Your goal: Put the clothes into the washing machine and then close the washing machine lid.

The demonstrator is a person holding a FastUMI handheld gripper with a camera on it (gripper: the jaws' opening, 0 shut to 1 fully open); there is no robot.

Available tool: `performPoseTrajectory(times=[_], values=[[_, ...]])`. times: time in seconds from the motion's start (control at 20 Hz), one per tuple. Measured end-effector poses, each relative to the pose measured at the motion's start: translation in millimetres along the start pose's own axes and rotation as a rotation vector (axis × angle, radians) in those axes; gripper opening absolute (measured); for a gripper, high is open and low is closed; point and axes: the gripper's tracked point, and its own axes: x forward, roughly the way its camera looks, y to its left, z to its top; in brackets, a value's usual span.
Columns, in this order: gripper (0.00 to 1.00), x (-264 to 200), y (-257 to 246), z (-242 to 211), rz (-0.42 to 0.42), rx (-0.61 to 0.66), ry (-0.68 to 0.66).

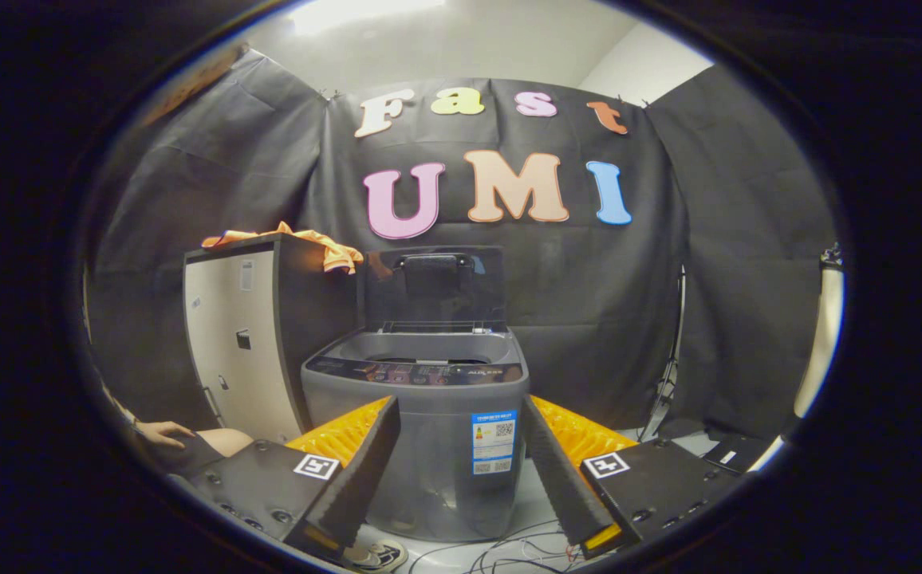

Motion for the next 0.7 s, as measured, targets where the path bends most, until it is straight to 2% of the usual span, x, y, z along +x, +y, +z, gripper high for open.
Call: performPoseTrajectory(times=[0.7], values=[[0.95,0.8,0.5,-0.1,0.007,0.001,0.003]])
